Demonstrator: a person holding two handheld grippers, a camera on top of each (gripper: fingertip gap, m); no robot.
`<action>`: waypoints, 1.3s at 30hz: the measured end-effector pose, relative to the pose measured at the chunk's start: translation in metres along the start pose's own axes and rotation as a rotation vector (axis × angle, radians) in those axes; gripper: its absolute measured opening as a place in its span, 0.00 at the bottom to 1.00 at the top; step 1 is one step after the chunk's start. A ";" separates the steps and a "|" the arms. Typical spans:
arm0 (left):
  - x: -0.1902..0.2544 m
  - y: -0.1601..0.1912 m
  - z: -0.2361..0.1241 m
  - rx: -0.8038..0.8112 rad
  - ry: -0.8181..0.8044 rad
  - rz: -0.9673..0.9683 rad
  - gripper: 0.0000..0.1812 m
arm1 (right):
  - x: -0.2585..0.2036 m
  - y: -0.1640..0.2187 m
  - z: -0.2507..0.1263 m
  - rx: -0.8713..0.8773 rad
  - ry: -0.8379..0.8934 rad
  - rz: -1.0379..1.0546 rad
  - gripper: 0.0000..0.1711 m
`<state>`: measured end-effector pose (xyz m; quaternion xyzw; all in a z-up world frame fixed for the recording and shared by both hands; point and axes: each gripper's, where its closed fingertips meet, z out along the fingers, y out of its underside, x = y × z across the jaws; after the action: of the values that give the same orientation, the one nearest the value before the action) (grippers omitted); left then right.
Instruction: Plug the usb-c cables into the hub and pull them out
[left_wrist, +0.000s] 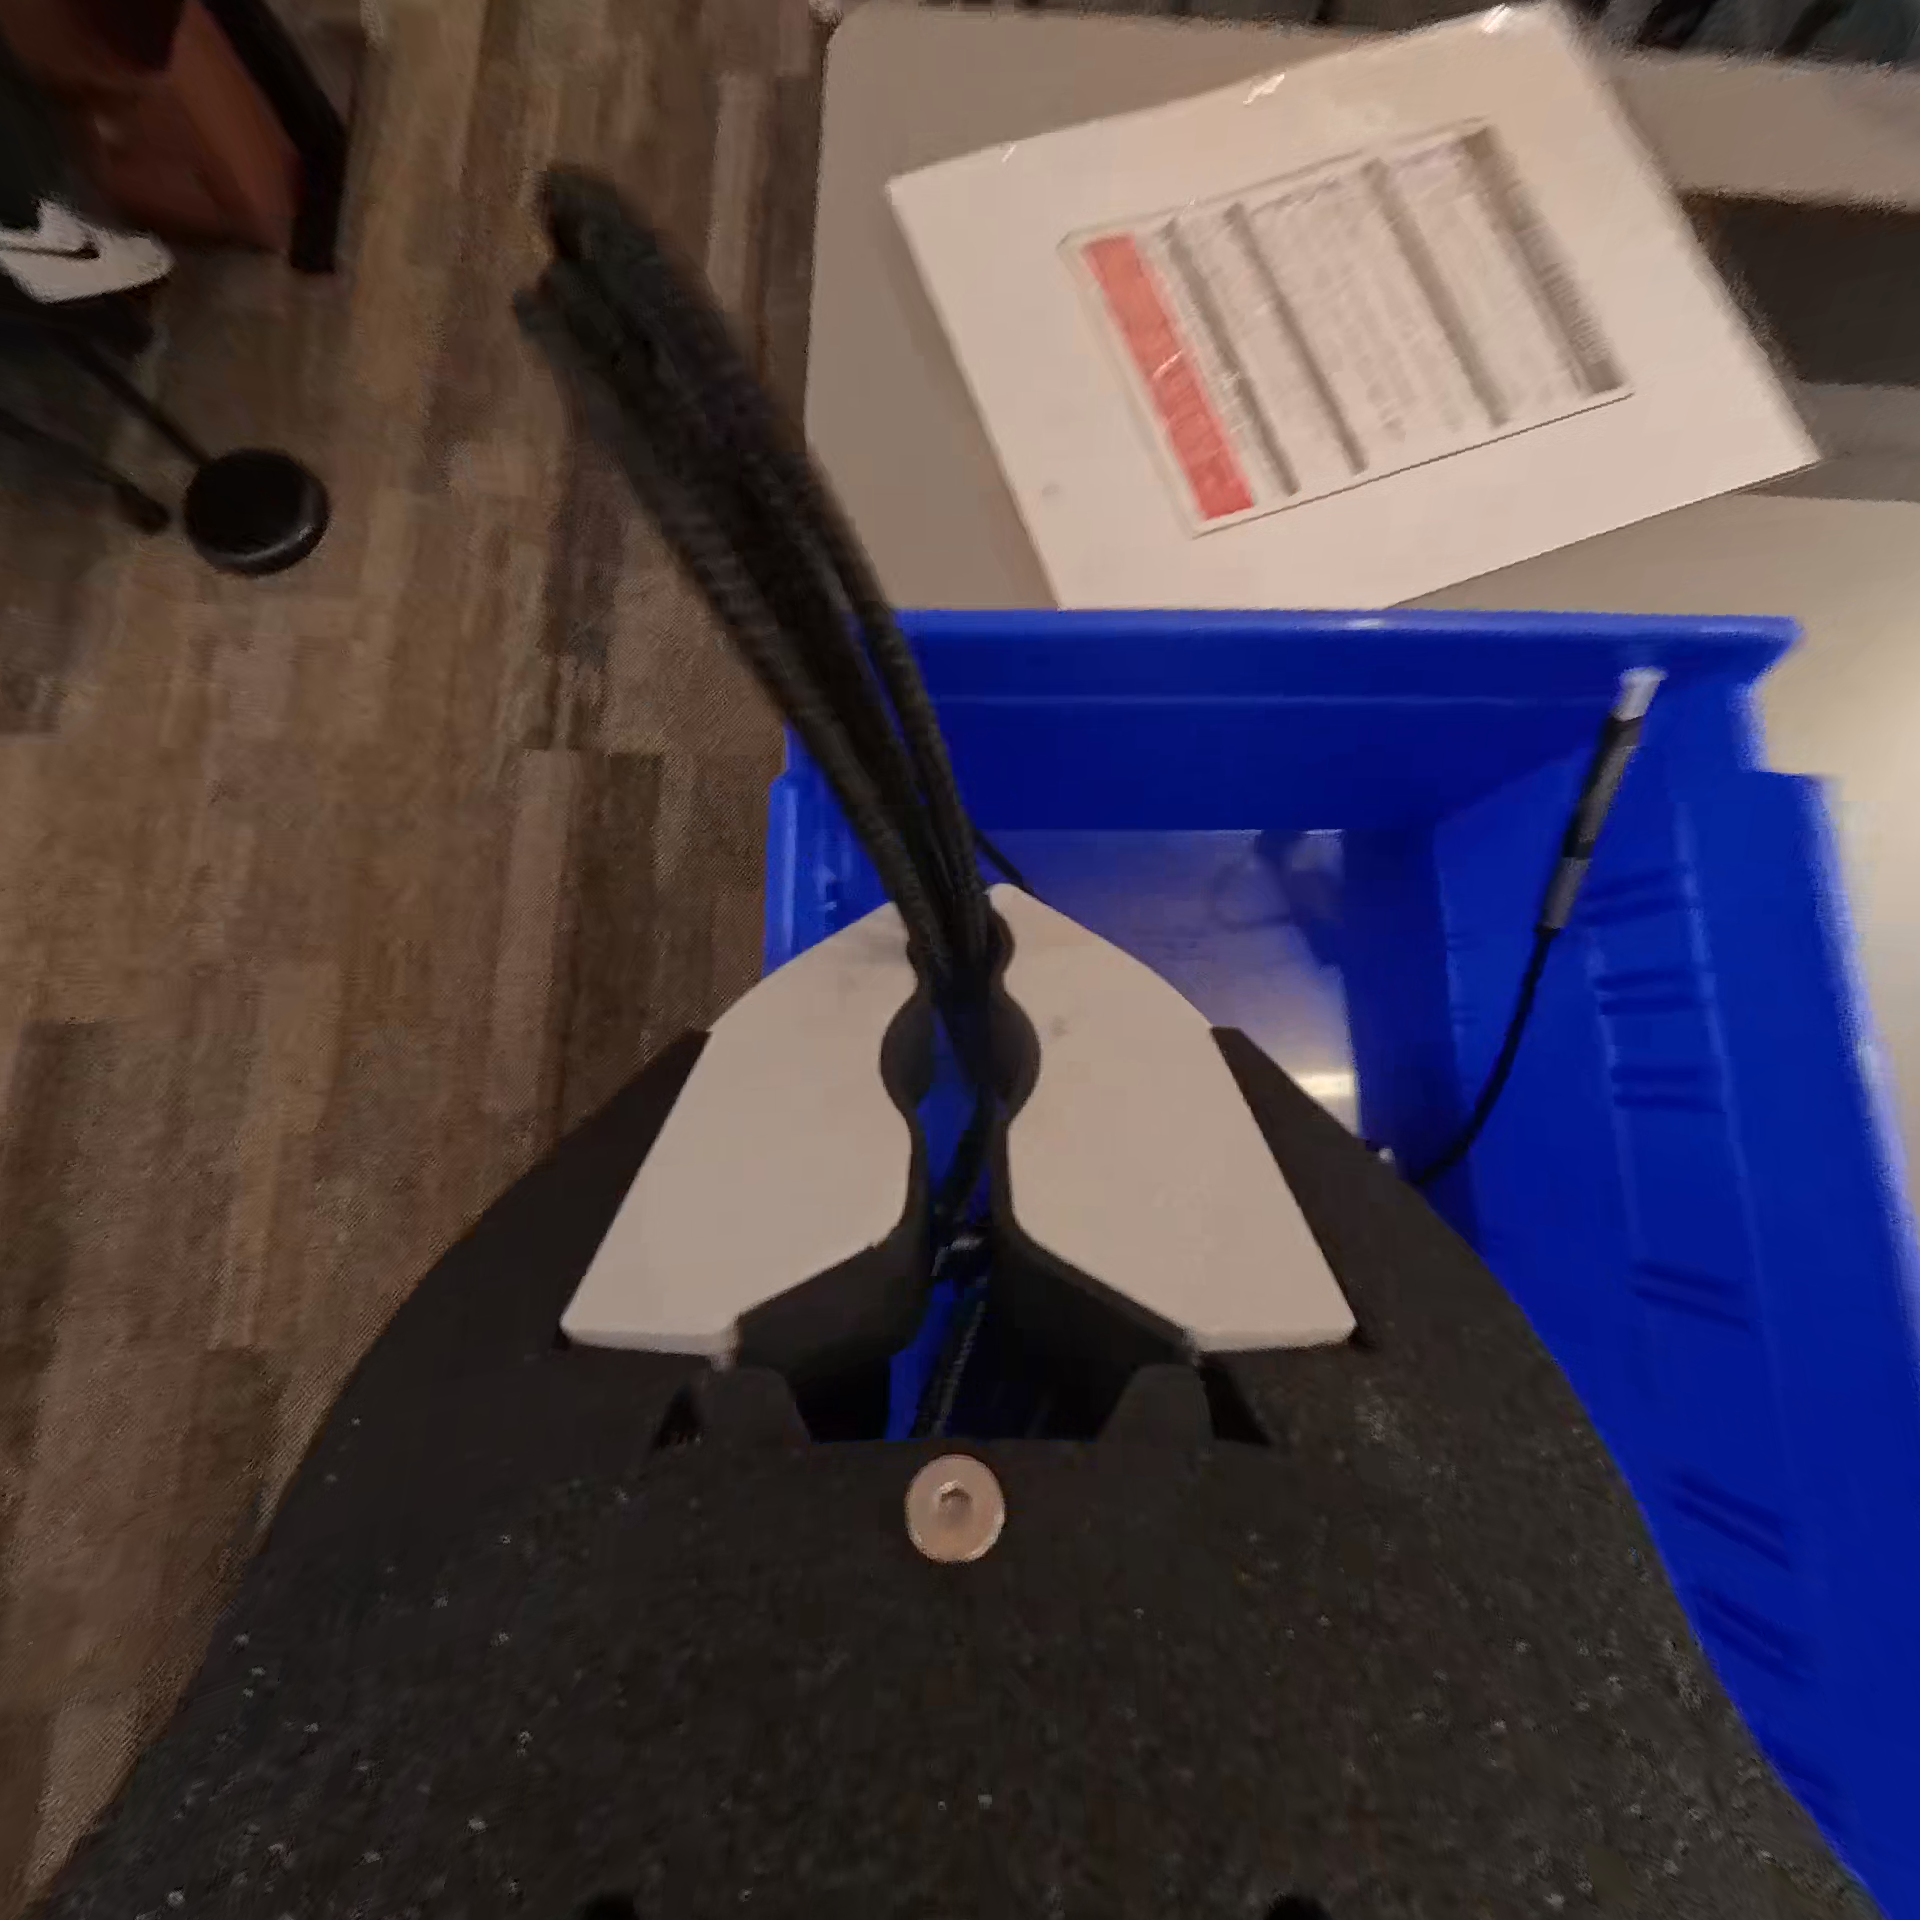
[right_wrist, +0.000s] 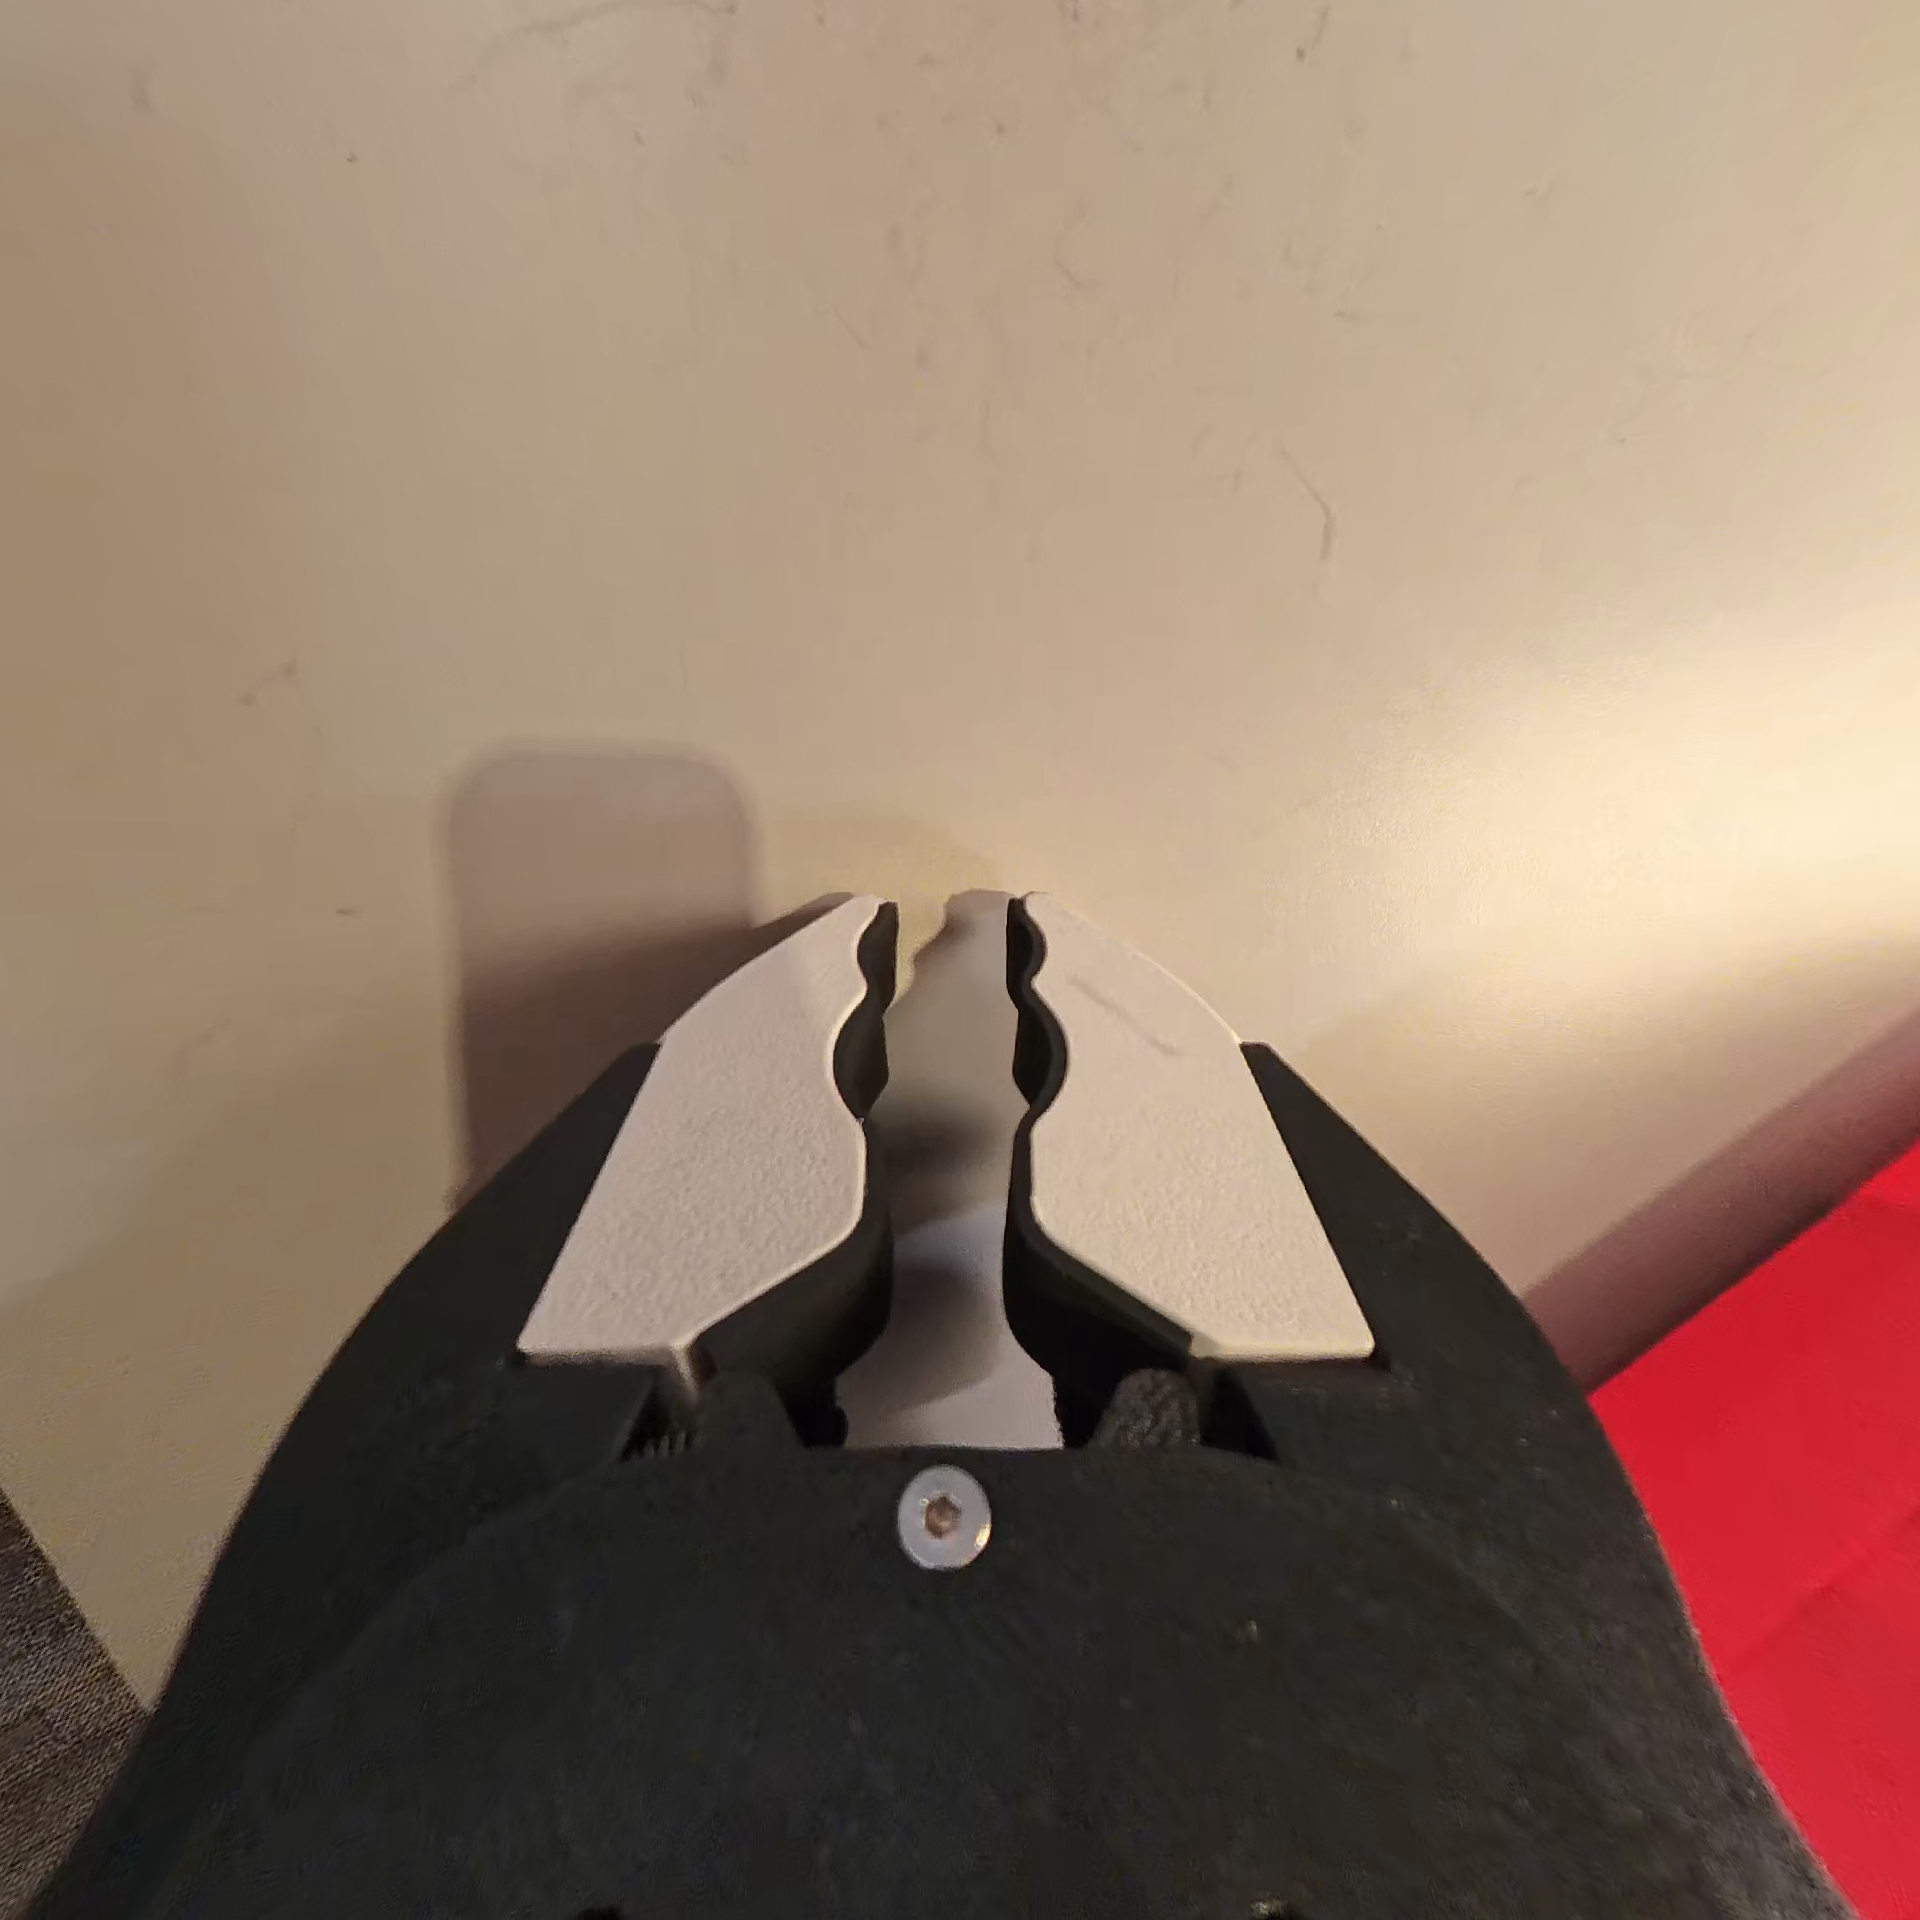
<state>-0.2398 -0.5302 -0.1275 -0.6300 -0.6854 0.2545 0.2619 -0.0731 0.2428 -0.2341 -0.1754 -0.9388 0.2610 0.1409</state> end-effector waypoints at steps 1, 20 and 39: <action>0.004 -0.005 -0.005 0.031 0.016 -0.003 0.02 | 0.000 0.000 0.000 0.004 0.001 0.002 0.11; 0.078 -0.155 -0.205 0.556 -0.486 0.619 0.02 | 0.005 -0.008 0.006 0.061 -0.018 -0.008 0.11; 0.445 -0.124 -0.191 0.616 0.420 0.704 0.02 | -0.011 -0.054 0.009 0.233 0.017 -0.055 0.15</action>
<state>-0.2313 -0.0922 0.1134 -0.7537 -0.2572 0.3854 0.4660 -0.0799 0.1911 -0.2145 -0.1342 -0.9052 0.3631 0.1754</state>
